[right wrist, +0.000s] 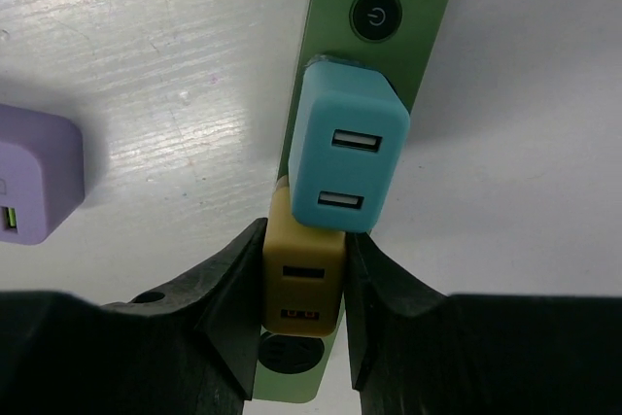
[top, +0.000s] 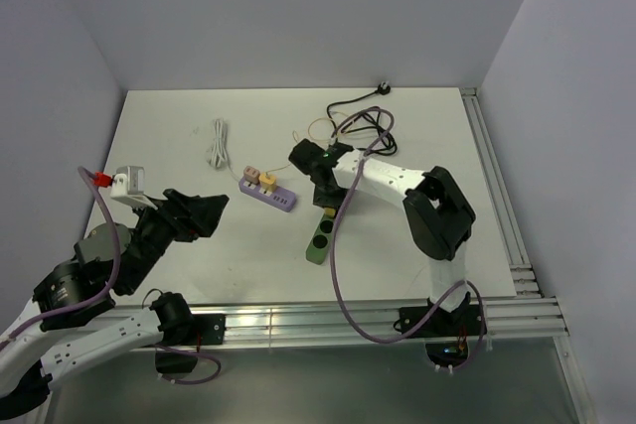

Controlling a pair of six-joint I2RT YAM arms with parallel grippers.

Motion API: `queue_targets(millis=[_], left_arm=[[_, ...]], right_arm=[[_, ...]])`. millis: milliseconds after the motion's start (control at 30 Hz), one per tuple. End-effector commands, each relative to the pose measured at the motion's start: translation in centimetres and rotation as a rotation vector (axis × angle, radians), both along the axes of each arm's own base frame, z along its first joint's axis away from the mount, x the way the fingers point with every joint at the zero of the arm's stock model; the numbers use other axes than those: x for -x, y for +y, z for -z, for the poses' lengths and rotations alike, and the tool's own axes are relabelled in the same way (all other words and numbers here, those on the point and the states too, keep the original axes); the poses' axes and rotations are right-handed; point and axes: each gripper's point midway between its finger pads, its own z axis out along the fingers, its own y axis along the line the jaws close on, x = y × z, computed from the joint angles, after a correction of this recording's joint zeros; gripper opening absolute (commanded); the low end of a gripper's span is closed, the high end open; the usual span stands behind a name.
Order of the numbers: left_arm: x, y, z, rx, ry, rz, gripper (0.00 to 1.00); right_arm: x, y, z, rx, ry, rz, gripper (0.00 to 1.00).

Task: Insert the plug

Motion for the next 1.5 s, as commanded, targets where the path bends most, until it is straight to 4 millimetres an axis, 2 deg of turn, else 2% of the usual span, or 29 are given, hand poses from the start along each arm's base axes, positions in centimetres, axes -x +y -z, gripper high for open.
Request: queue_targets(millis=[0,67,200,267,300,333,367,400,433,467,567,700,733,800,867,933,1033,1067,1267,1433,1467], left_arm=[[-0.4,0.3,0.0,0.007,0.017,-0.038,0.84],[-0.4,0.4,-0.1,0.008,0.019,-0.043,0.84],[-0.3,0.7,-0.1,0.013,0.018,-0.050,0.83],[-0.3,0.8,-0.1,0.016,0.016,-0.050,0.83],[-0.2,0.9,-0.1,0.014,0.017,-0.050,0.83],[-0.3,0.8,0.0,0.009,0.020,-0.050,0.83],[-0.3,0.8,0.0,0.009,0.020,-0.050,0.83],[-0.3,0.8,0.0,0.010,0.021,-0.050,0.83],[-0.3,0.7,0.0,0.011,0.021,-0.047,0.83],[-0.3,0.6,0.1,0.011,0.021,-0.044,0.83],[-0.2,0.4,0.2,0.011,0.024,-0.036,0.83],[-0.3,0.6,0.3,0.005,0.034,-0.045,0.82],[-0.2,0.7,0.3,0.007,0.033,-0.047,0.82],[-0.2,0.8,0.3,0.014,0.028,-0.046,0.82],[-0.2,0.6,0.5,0.014,0.028,-0.043,0.82],[-0.3,0.4,0.5,0.018,0.026,-0.040,0.82],[-0.5,0.1,0.8,0.004,0.035,-0.041,0.82],[-0.5,0.1,0.9,0.001,0.038,-0.041,0.82],[-0.5,0.1,0.8,-0.003,0.043,-0.043,0.82],[-0.4,0.9,0.6,0.005,0.042,-0.063,0.82],[-0.3,1.0,0.7,0.000,0.045,-0.067,0.82]], right_arm=[[2.8,-4.0,6.3,0.284,0.203,-0.070,0.00],[2.3,-3.2,6.5,0.299,0.206,-0.090,0.00],[2.6,-3.4,7.0,0.322,0.205,-0.086,0.00],[3.8,-4.1,7.4,0.297,0.218,-0.078,0.00],[3.8,-3.4,7.8,0.239,0.205,-0.074,0.00],[5.0,-4.1,7.9,0.217,0.218,-0.062,0.00],[4.8,-3.5,8.2,0.163,0.193,-0.058,0.00],[5.6,-3.2,8.5,0.127,0.206,-0.058,0.00],[6.7,-4.1,9.0,0.127,0.221,-0.042,0.00],[6.9,-4.3,9.4,0.131,0.224,-0.037,0.00],[7.4,-5.9,10.1,0.231,0.245,-0.029,0.00],[6.3,-5.5,10.4,0.277,0.232,-0.034,0.00],[5.4,-5.5,10.5,0.317,0.208,-0.032,0.00],[5.7,-5.7,10.4,0.373,0.218,-0.049,0.00],[6.2,-5.3,11.2,0.333,0.221,-0.053,0.00],[7.4,-6.2,11.2,0.319,0.229,-0.045,0.00],[8.5,-6.6,11.3,0.262,0.220,-0.042,0.00],[8.3,-6.1,11.5,0.221,0.210,-0.039,0.00],[6.5,-5.4,9.5,0.216,0.146,-0.034,0.00],[4.8,-2.7,7.2,0.130,0.086,-0.070,0.01],[4.6,-2.5,6.8,0.119,0.075,-0.071,0.03]])
